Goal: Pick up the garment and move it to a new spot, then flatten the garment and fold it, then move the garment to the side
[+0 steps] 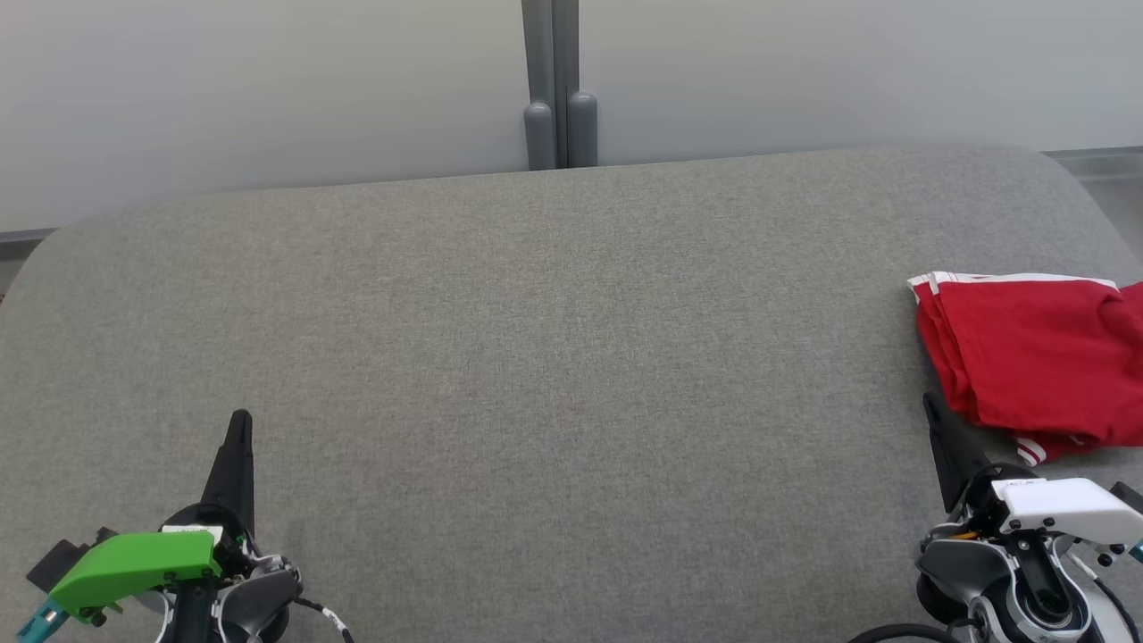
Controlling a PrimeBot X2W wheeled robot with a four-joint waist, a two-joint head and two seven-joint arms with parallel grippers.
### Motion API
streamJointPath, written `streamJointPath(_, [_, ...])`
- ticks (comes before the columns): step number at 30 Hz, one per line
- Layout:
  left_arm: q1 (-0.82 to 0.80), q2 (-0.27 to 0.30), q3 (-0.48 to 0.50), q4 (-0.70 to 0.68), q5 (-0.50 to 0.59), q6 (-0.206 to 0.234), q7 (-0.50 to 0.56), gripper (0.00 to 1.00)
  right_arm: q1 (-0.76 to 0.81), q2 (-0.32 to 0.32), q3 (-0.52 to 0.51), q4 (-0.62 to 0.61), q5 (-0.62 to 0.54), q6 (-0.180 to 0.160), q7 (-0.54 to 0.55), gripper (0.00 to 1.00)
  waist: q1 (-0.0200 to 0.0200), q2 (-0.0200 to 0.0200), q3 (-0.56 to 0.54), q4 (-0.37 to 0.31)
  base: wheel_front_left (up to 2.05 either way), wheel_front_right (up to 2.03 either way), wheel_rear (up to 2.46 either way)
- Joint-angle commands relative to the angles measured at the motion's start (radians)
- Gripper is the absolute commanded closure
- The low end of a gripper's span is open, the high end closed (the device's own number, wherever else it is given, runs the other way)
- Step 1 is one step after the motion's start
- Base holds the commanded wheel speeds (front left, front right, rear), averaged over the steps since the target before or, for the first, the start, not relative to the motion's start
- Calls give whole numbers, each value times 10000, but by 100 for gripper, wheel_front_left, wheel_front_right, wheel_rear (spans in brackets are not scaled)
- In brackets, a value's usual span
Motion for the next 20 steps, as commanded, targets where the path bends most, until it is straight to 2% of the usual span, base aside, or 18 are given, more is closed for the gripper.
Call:
streamJointPath(1, [-133,0,43,-27,57,-36,41,100,-103,-44,-1,-42,52,4,29,100,0,0,0,0,0,0,0])
streamJointPath(20, [-133,0,43,-27,59,-36,43,100,-103,-44,-1,-42,52,4,28,100,0,0,0,0,0,0,0])
